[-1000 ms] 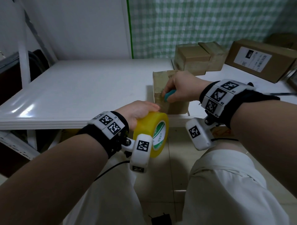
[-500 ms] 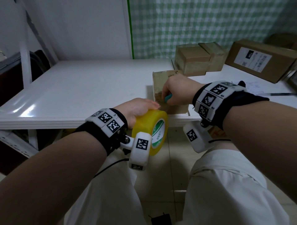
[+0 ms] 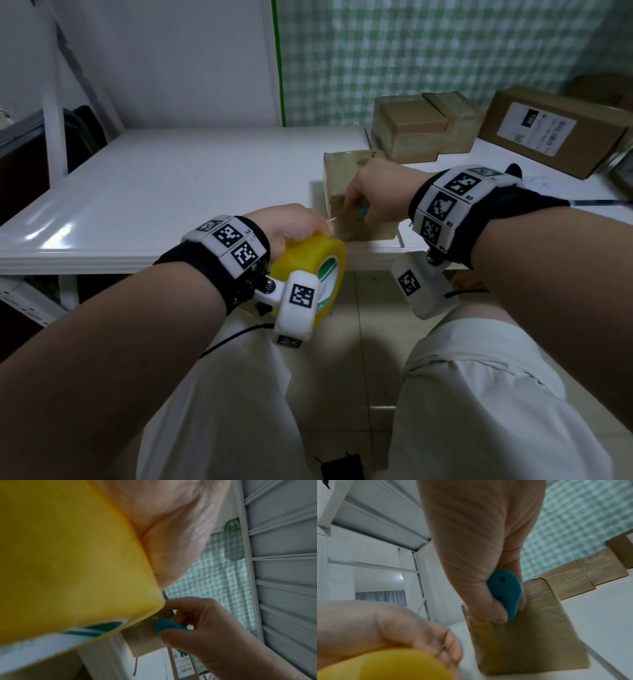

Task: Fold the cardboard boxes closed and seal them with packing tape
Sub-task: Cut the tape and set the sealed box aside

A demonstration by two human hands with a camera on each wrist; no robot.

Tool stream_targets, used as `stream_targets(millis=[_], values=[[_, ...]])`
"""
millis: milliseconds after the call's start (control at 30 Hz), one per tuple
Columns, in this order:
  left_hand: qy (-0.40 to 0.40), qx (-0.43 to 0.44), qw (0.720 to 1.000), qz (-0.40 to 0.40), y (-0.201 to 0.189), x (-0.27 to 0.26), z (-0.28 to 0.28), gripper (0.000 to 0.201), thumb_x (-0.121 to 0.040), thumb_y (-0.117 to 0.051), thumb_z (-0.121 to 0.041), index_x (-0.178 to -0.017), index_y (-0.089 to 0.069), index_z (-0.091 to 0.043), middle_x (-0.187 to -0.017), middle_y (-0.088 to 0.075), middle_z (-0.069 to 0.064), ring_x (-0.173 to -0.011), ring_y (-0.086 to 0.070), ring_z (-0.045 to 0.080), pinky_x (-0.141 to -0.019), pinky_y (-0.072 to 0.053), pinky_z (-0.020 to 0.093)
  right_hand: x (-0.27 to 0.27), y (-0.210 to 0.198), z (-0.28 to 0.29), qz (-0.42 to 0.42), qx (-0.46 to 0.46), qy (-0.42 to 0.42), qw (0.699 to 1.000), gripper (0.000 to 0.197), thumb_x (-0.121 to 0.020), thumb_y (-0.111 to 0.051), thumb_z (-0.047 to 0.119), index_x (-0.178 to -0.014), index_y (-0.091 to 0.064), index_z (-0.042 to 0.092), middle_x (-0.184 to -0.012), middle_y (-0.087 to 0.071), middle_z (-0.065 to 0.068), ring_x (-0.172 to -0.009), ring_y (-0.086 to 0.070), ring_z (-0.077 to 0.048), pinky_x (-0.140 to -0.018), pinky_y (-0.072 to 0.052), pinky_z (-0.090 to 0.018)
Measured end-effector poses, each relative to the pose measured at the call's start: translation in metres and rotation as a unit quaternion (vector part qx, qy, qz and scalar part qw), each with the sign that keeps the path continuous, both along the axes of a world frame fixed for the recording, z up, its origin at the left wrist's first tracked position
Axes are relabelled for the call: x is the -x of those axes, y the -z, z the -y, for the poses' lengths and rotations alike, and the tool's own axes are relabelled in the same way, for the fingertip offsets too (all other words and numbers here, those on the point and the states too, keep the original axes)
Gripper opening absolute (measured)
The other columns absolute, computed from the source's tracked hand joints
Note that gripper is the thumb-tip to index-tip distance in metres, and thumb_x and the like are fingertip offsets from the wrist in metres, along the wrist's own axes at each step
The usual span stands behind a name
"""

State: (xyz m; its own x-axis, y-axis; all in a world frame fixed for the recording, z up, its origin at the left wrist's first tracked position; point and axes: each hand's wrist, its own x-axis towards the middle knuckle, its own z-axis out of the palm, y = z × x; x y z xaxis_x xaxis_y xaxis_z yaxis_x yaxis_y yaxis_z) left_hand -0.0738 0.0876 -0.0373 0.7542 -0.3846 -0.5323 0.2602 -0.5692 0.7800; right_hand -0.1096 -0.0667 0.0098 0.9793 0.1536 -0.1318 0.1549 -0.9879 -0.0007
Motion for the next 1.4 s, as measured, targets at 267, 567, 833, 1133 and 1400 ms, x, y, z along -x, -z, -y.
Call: stream_targets(millis=[267, 567, 833, 1133, 1400], values=[[0.024, 0.022, 0.999, 0.002, 0.008, 0.0, -0.027, 0.014, -0.092, -0.058, -0.015, -0.103, -0.064, -0.02, -0.111, -0.062, 0.017, -0.099, -0.061, 0.036, -0.085, -0.053, 0.045, -0.002, 0.002, 0.005, -0.017, -0.121, 0.032, 0.992, 0.022, -0.084, -0.061, 0.012, -0.101, -0.072, 0.019, -0.076, -0.06, 0.011, -0.07, -0.055, -0.006, -0.06, -0.045, -0.017], [0.021, 0.085, 0.992, 0.09, -0.023, 0.004, -0.036, 0.027, -0.09, -0.061, -0.019, -0.118, -0.06, -0.02, -0.112, -0.064, 0.013, -0.1, -0.063, 0.029, -0.082, -0.055, 0.038, -0.007, 0.005, -0.012, 0.033, -0.452, 0.104, 0.885, 0.02, -0.086, -0.062, 0.009, -0.076, -0.05, 0.02, -0.074, -0.06, 0.0, -0.054, -0.048, -0.009, -0.043, -0.037, -0.02], [0.012, 0.098, 0.989, 0.113, -0.034, 0.011, -0.035, 0.035, -0.089, -0.063, -0.022, -0.123, -0.057, -0.021, -0.11, -0.065, 0.009, -0.097, -0.064, 0.026, -0.076, -0.055, 0.034, -0.006, 0.008, -0.016, 0.075, -0.442, 0.066, 0.892, 0.024, -0.078, -0.074, 0.007, -0.074, -0.061, 0.027, -0.068, -0.061, 0.007, -0.066, -0.055, -0.01, -0.071, -0.052, -0.034], [0.017, 0.127, 0.985, 0.111, -0.039, 0.014, -0.038, 0.061, -0.09, -0.061, -0.012, -0.145, -0.034, -0.014, -0.128, -0.054, 0.001, -0.099, -0.058, 0.011, -0.078, -0.049, 0.02, -0.008, 0.002, -0.017, 0.068, -0.469, 0.107, 0.874, 0.009, -0.082, -0.071, 0.006, -0.089, -0.072, 0.011, -0.068, -0.059, 0.009, -0.055, -0.051, 0.002, -0.043, -0.035, -0.004], [0.044, 0.099, 0.986, 0.13, -0.056, 0.006, -0.044, 0.078, -0.079, -0.069, 0.001, -0.146, -0.032, -0.016, -0.123, -0.054, 0.004, -0.096, -0.058, 0.01, -0.075, -0.05, 0.018, -0.02, -0.003, -0.019, 0.066, -0.459, 0.109, 0.879, 0.03, -0.087, -0.068, 0.025, -0.061, -0.055, 0.018, -0.058, -0.047, 0.001, -0.046, -0.037, -0.009, -0.041, -0.033, -0.017]])
